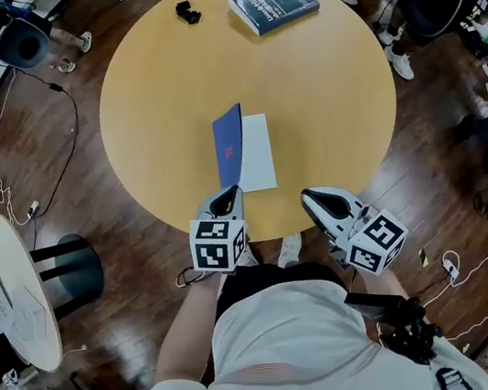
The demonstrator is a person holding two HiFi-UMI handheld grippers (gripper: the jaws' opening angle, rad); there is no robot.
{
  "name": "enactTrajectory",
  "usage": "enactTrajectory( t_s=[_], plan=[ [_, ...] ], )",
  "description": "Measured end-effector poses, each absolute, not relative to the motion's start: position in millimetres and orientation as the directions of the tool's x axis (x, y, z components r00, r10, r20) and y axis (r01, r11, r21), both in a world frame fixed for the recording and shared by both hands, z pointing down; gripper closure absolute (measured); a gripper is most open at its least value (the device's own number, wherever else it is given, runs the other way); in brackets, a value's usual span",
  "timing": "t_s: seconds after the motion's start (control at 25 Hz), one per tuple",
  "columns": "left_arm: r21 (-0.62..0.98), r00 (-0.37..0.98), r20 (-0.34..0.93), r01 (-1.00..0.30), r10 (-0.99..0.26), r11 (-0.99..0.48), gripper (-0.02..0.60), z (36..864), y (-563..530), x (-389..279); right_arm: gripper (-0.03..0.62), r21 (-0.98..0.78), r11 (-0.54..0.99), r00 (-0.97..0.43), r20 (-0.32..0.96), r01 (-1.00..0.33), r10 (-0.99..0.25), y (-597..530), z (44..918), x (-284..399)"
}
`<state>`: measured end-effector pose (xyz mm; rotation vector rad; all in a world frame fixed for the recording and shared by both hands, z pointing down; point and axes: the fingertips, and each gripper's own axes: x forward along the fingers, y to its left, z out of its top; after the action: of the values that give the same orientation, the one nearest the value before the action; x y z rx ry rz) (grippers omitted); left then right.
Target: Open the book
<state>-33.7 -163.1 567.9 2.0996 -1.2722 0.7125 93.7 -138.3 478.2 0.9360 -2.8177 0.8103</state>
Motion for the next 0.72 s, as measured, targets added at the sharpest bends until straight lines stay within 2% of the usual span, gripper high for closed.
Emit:
enactTrajectory(
  t_s=[0.36, 0.72],
  plan=[
    [0.172, 0.233, 0.698, -0.972, -0.677, -0.157, 0.572, 563, -155, -148, 0.594, -0.462, 0.701, -0.837, 0.228, -0.543, -0.498, -132, 476, 42],
    [0.084, 0.120, 0.803, -0.992, -0.584, -0.089, 0.572, 636, -146, -227, 0.595, -0.450, 0.690, -0.822, 0.256, -0.568, -0.509, -121, 476, 8]
  ],
)
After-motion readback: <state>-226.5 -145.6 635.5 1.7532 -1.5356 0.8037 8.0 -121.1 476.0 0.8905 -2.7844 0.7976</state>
